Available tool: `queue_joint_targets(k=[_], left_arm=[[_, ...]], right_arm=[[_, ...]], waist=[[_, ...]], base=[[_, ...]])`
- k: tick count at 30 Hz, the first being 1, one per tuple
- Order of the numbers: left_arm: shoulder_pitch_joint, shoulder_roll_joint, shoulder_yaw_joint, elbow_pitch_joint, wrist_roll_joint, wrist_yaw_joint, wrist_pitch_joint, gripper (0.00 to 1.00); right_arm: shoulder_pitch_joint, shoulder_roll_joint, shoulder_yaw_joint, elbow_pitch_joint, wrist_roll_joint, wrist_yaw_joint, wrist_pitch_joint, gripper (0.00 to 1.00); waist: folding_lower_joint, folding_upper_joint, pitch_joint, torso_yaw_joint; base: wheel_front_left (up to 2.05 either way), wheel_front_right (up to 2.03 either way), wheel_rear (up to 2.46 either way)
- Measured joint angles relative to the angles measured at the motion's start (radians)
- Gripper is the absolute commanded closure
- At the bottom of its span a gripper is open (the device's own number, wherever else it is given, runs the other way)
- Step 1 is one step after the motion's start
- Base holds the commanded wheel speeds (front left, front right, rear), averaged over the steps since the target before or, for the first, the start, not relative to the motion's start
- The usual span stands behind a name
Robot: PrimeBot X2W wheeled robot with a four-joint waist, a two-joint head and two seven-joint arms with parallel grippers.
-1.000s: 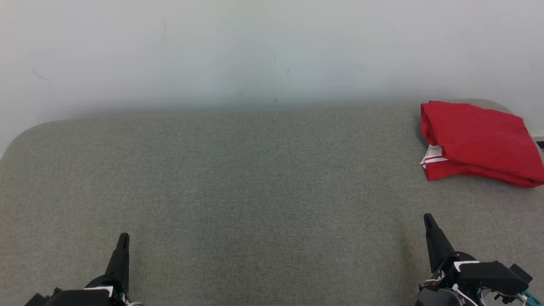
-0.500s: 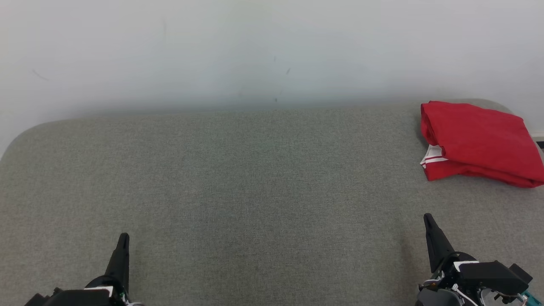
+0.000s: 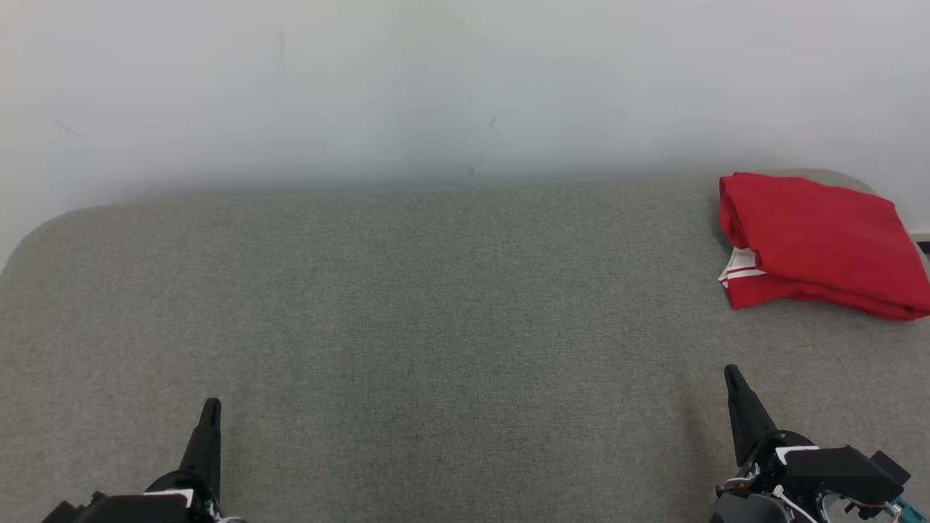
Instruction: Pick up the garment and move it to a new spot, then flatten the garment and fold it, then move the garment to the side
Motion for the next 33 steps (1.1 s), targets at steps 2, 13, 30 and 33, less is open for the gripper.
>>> queue_joint_targets(k=[2,13,30,33], left_arm=[[0.0,0.0,0.0,0.0,0.0,0.0,0.0,1.0],[0.0,0.0,0.0,0.0,0.0,0.0,0.0,1.0],[0.0,0.0,0.0,0.0,0.0,0.0,0.0,1.0],[0.0,0.0,0.0,0.0,0.0,0.0,0.0,1.0]], right_arm=[[0.0,0.0,0.0,0.0,-0.001,0.0,0.0,1.0],[0.0,0.002,-0.003,0.0,-0.001,0.0,0.003,1.0],[0.0,0.004,-0.005,0.0,-0.005,0.0,0.004,1.0],[0.0,0.004,-0.006,0.001,-0.005,0.0,0.004,1.0]], waist=[[0.0,0.0,0.0,0.0],[0.0,0.0,0.0,0.0],[0.0,0.0,0.0,0.0],[0.0,-0.0001,0.0,0.0]], base=[[0.0,0.0,0.0],[0.0,0.0,0.0],[0.0,0.0,0.0],[0.0,0.0,0.0]])
